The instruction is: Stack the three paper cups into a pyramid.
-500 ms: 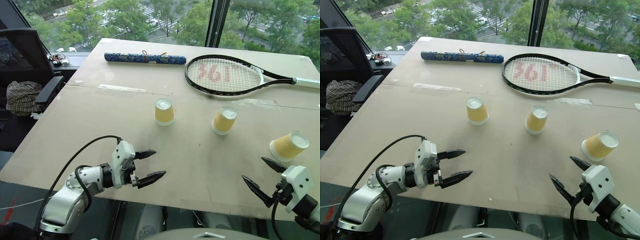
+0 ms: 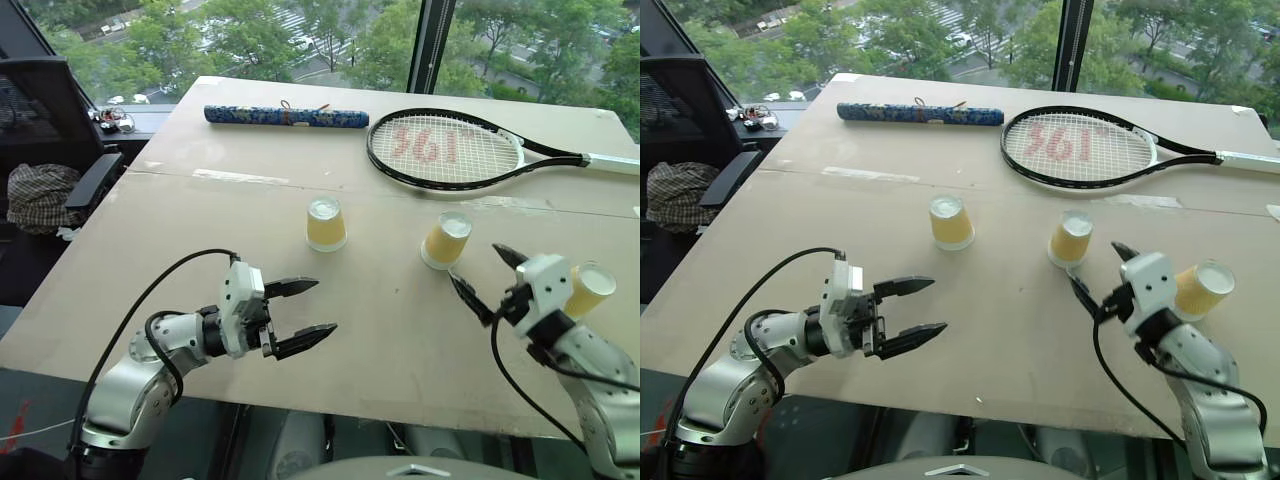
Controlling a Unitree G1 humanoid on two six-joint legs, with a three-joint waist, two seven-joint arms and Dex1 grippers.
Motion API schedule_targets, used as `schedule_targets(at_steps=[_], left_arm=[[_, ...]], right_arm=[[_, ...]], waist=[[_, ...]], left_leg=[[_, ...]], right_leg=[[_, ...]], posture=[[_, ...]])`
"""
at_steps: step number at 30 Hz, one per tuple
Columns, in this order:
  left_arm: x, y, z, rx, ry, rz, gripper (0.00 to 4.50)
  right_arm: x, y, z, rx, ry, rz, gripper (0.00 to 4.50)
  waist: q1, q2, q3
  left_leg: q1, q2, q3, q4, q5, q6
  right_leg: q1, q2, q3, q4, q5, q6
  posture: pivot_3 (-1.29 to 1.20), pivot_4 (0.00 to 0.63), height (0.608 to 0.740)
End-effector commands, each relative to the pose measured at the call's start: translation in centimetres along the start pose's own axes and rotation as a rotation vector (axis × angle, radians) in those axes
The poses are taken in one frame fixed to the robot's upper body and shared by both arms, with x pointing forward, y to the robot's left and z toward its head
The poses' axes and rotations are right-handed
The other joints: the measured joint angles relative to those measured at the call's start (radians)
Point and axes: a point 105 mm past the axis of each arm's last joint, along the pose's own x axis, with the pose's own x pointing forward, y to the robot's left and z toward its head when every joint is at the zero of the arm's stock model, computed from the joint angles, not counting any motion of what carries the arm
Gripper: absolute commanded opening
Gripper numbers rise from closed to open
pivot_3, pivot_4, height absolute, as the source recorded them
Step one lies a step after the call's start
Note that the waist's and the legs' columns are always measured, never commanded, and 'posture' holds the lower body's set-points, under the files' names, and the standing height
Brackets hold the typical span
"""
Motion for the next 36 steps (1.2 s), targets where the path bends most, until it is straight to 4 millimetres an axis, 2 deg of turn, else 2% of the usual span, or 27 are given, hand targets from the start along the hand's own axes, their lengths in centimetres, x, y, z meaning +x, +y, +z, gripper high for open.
schedule_targets(at_steps=[1,5,9,13,14,16,18,23,26,31,35,36], left_arm=[[-0.6,-0.4,1.1,0.055,-0.029,0.002,4.50],[-1.0,-0.6,0.9,0.059,-0.024,0.022,4.50],[-0.9,-1.3,0.8,0.066,-0.023,0.024,4.50],[-1.4,-1.5,0.9,0.076,-0.030,0.037,4.50],[-1.5,-1.5,0.9,0.078,-0.031,0.038,4.50],[-1.8,-1.4,0.8,0.081,-0.037,0.059,4.50],[-2.1,-1.4,0.7,0.078,-0.039,0.080,4.50],[-3.9,-1.6,-0.3,0.049,-0.045,0.088,4.50],[-5.5,-1.9,-1.1,0.023,-0.035,0.104,4.50],[-6.1,-2.0,-1.3,0.018,-0.030,0.118,4.50],[-6.0,-2.3,-1.1,0.025,-0.037,0.125,4.50],[-5.9,-2.3,-1.0,0.025,-0.039,0.124,4.50]], right_arm=[[2.0,-1.1,0.5,0.031,0.017,-0.081,4.49],[4.3,-0.4,1.3,0.077,0.004,-0.021,4.49],[6.3,-0.4,0.8,0.093,0.036,-0.008,4.49],[6.8,-0.6,0.4,0.091,0.047,0.017,3.44],[6.8,-0.6,0.4,0.088,0.046,0.021,2.92],[6.8,-0.2,1.0,0.062,0.022,0.066,2.21],[6.4,0.7,1.9,0.035,-0.008,0.148,2.19],[4.5,6.5,4.5,-0.015,-0.080,0.540,2.19],[4.8,8.9,5.2,-0.033,-0.093,0.652,2.19],[5.7,10.4,4.5,-0.073,-0.064,0.736,2.19],[7.2,10.6,2.1,-0.089,0.022,0.742,2.19],[7.2,10.3,1.4,-0.107,0.044,0.744,2.98]], waist=[[0.000,0.000,0.000],[0.000,0.000,0.000],[-0.002,0.000,0.000],[-0.001,0.000,0.000],[-0.001,0.000,0.000],[-0.002,0.000,0.000],[-0.003,0.000,0.000],[-0.004,0.000,0.001],[-0.010,0.000,0.001],[0.002,-0.001,0.000],[-0.002,-0.002,0.000],[-0.003,-0.002,0.000]], left_leg=[[0.000,0.000,0.000,0.000,0.000,0.000],[0.000,0.000,0.000,0.000,0.000,0.000],[0.000,0.000,0.001,0.000,0.000,0.000],[0.000,0.000,0.001,0.000,0.000,0.000],[0.000,0.000,0.001,0.000,0.000,0.000],[0.000,0.000,0.001,0.000,0.000,0.000],[0.000,0.000,0.001,0.000,0.000,0.000],[0.000,0.001,0.002,0.000,0.000,0.000],[0.001,0.003,0.002,-0.001,0.000,0.000],[0.001,0.004,0.002,-0.001,0.000,0.000],[0.001,0.003,0.004,-0.001,0.000,0.000],[0.001,0.003,0.004,-0.001,0.000,0.000]], right_leg=[[0.000,0.000,0.000,0.000,0.000,0.000],[0.000,0.000,0.000,0.000,0.000,0.000],[0.000,0.000,0.000,0.000,0.000,0.000],[0.000,0.000,0.000,0.000,0.000,0.000],[0.000,0.000,0.000,0.000,0.000,0.000],[0.000,0.001,0.000,0.000,0.000,0.000],[0.000,0.001,0.000,0.000,0.000,0.000],[0.000,0.001,-0.001,0.000,0.000,0.000],[-0.001,0.001,-0.001,0.000,0.000,0.000],[-0.001,0.001,-0.003,0.000,0.000,0.000],[-0.001,-0.001,-0.003,-0.001,0.000,0.000],[-0.001,-0.001,-0.002,-0.001,0.000,0.000]], posture=[[0.00,0.150,0.740],[0.00,0.150,0.740],[0.00,0.150,0.740],[0.00,0.150,0.740],[0.00,0.150,0.740],[0.00,0.150,0.740],[0.00,0.150,0.740],[0.00,0.150,0.740],[0.00,0.150,0.740],[0.00,0.150,0.740],[0.00,0.150,0.740],[0.00,0.150,0.740]])
